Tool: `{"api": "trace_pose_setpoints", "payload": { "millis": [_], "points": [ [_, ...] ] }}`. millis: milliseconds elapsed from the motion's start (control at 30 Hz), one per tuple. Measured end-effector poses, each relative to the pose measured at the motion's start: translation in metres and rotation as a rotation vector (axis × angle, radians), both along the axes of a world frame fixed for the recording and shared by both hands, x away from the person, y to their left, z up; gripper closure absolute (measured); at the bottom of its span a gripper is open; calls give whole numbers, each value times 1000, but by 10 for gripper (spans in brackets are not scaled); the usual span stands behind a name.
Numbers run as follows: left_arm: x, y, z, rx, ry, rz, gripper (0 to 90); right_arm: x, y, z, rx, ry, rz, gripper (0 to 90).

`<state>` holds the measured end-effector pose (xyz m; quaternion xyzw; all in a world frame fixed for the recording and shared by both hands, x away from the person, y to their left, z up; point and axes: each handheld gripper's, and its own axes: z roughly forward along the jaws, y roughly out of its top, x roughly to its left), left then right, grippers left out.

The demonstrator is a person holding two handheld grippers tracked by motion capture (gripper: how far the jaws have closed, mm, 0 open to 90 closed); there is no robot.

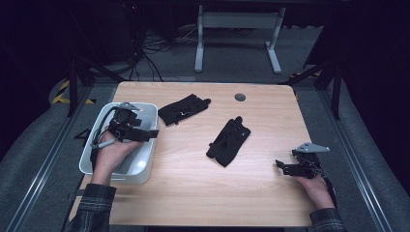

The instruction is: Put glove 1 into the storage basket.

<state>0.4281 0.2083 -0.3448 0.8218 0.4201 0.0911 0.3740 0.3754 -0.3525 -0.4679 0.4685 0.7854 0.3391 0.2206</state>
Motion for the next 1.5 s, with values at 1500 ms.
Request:
{"api": "trace_pose_setpoints", "payload": {
  "millis": [1500],
  "points": [
    [-46,-113,-121,147,-17,-271,138,1,10,12,9,19,67,363]
  ]
}}
